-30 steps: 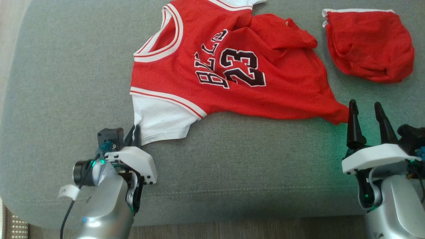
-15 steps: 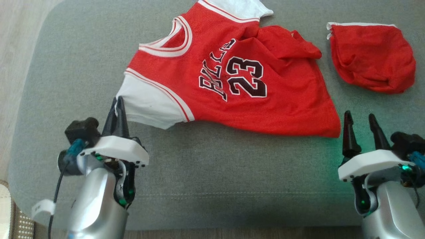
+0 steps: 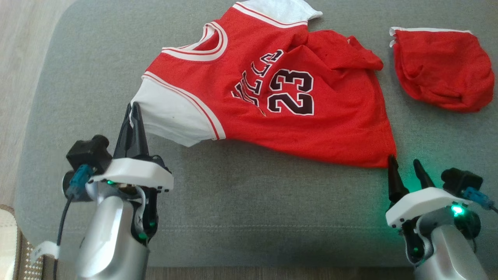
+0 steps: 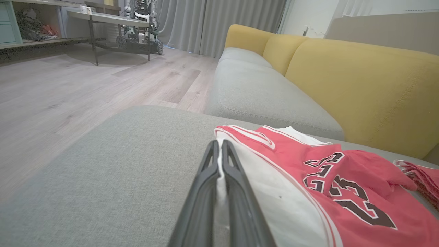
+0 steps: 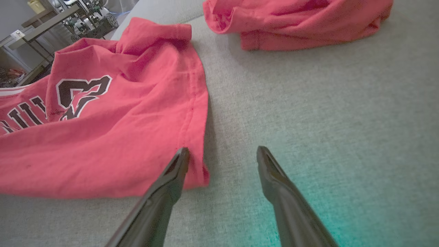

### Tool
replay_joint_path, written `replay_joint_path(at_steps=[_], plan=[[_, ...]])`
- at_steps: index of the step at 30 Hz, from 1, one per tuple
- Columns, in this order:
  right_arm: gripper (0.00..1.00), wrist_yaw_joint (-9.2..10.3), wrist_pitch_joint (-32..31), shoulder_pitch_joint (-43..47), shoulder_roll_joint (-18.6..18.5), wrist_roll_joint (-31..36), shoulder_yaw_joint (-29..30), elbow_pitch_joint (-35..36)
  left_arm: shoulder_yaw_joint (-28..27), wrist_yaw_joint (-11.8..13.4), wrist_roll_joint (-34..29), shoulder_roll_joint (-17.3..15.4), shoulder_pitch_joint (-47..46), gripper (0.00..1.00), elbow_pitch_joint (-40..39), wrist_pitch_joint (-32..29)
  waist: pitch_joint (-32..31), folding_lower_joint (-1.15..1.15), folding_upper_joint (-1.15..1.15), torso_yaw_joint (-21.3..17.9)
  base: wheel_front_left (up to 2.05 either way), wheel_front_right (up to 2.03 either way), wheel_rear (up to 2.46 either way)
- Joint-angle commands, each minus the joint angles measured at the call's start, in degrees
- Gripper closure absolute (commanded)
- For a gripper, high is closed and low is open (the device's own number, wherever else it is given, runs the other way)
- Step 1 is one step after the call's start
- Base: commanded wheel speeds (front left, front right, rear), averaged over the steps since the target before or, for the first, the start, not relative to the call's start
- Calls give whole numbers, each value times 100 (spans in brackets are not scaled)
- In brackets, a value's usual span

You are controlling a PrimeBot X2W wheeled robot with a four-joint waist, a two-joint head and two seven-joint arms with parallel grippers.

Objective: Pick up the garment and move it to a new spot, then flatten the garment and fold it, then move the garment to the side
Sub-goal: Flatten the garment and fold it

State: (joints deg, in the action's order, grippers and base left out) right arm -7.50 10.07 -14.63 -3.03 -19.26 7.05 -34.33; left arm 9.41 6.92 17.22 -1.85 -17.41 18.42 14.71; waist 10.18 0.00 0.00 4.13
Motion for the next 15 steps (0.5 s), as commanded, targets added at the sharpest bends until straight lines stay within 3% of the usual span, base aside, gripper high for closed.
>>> replay_joint_path(at_steps=[1, 15], plan=[[0, 1, -16, -112, 14, -37, -166, 110, -186, 35, -40, -103, -53, 100, -223, 29, 5, 0, 0, 13, 0, 0, 0], [0, 1, 28, -384, 14, -348, -602, -437, -131, 74, -34, -103, -73, 100, -401, 29, 56, 0, 0, 137, 0, 0, 0]])
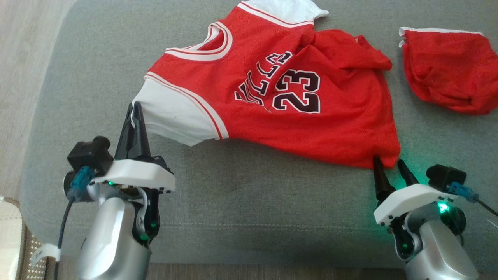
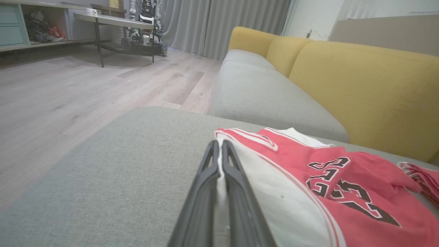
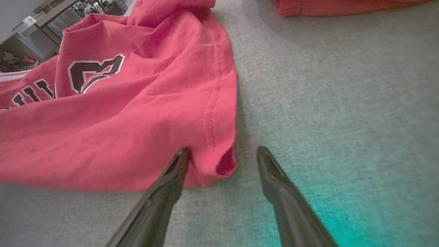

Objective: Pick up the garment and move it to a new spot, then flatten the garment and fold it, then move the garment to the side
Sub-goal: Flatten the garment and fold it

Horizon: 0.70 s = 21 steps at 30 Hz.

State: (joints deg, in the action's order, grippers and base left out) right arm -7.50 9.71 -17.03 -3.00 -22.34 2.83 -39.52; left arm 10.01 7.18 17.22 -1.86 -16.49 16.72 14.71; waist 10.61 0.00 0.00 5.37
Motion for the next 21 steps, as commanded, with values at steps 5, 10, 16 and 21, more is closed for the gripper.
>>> replay_joint_path(at_steps=[5, 10, 16, 21], plan=[[0, 1, 107, -237, 12, -55, -228, -59, -157, 55, -27, -102, -159, 100, -271, 29, 17, 0, 0, 70, 0, 0, 0], [0, 1, 115, -308, 12, -81, -320, -215, -158, 61, -31, -102, -133, 100, -278, 29, -15, 0, 0, 113, 0, 0, 0], [59, 1, -48, -370, 12, -182, -495, -452, -151, 46, -29, -102, -100, 100, -262, 29, -45, 0, 0, 152, 0, 0, 0], [100, 1, -95, -393, 10, -208, -580, -504, -143, 36, -21, -102, -93, 100, -263, 29, -50, 0, 0, 161, 0, 0, 0]])
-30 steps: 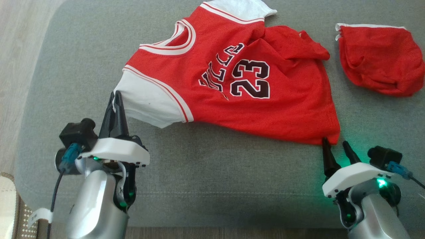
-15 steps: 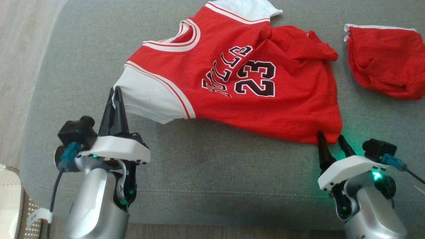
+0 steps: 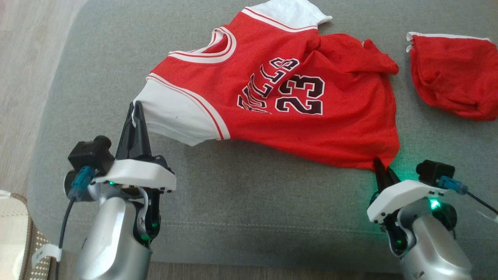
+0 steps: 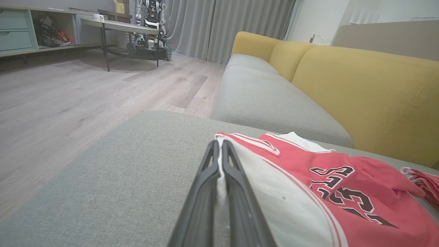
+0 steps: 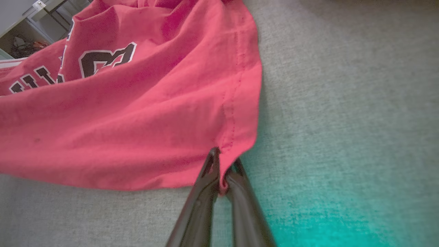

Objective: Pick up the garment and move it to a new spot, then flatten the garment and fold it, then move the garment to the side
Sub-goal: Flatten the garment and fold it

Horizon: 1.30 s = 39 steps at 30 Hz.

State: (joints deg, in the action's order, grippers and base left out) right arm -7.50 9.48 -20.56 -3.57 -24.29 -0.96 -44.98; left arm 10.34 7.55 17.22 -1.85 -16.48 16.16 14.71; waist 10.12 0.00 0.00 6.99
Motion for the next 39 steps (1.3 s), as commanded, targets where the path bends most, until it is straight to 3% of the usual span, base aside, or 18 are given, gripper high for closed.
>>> replay_joint_path(at_steps=[1, 13, 22, 27, 33, 39], plan=[[100, 1, -77, -46, 53, -31, -223, 52, -173, -7, -19, -103, -91, 100, -198, 29, -8, 0, 0, 0, 0, 0, 0], [100, 1, 32, -358, -661, 249, -788, 1125, -358, -266, 64, -103, -157, 100, -509, 29, -382, 0, 0, -117, 0, 0, 0], [100, 1, -462, -1012, -1380, 345, -981, 2556, -597, -516, 148, -103, -639, 100, -1079, 29, -806, 0, 0, -180, 0, 0, 0], [100, 1, -770, -1285, -1637, 431, -858, 3221, -562, -530, 360, -103, -894, 100, -1315, -54, -1029, 0, 0, -148, 0, 0, 0], [100, 1, -1312, -1288, -1607, 522, -283, 3961, -536, -390, 842, -103, -1046, 100, -1967, -534, -1264, 0, 0, -100, 0, 0, 0], [100, 1, -2076, -1229, -1181, 621, 416, 4737, -541, -219, 1122, -152, -1235, 100, -2475, -1263, -1228, 0, 0, -64, 0, 0, 0]])
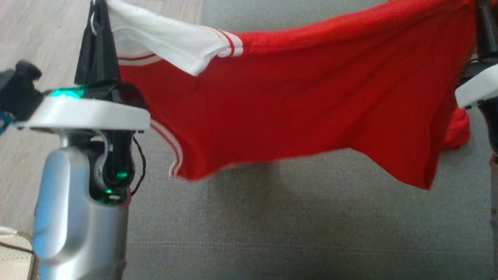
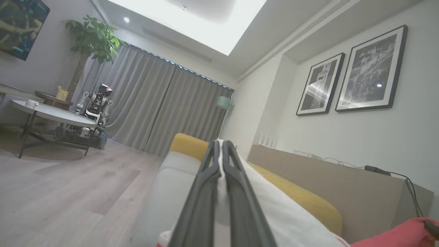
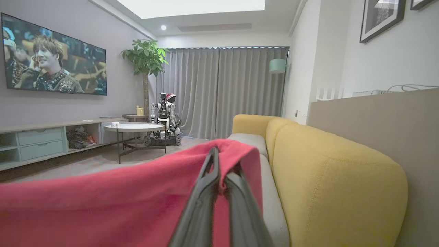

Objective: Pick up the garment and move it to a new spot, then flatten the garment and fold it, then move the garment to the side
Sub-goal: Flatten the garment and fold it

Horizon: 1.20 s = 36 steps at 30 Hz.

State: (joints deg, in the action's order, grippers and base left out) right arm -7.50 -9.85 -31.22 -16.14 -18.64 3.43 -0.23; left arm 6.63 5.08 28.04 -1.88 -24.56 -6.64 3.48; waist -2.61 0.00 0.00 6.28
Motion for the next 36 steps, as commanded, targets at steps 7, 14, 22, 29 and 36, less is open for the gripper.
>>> replay_joint_path(at_steps=[7, 14, 22, 29, 36], plan=[[100, 1, -846, -841, 286, 233, -41, 277, -327, 113, 409, -274, -1360, 100, 367, -929, 661, 0, 0, 0, 0, 0, 0], [100, 1, -880, -3149, 619, 163, -507, -1227, -384, 51, 244, -697, -3564, 100, 2189, -1150, 2012, 0, 0, -204, 0, 0, 0], [100, 1, 1248, -5671, 893, 790, -284, -3466, -442, -128, -107, -776, -5990, 100, 4022, 396, 2875, 0, 0, -217, 0, 0, 0], [100, 1, 2394, -6112, 991, 890, -58, -4651, -534, -498, -94, -572, -6571, 100, 4847, 1117, 3155, 0, 0, -11, 0, 0, 0], [100, 1, 2419, -5067, 905, 218, -881, -5617, -620, -779, -266, -358, -5410, 100, 5189, 1150, 3069, 0, 0, 223, 0, 0, 0]])
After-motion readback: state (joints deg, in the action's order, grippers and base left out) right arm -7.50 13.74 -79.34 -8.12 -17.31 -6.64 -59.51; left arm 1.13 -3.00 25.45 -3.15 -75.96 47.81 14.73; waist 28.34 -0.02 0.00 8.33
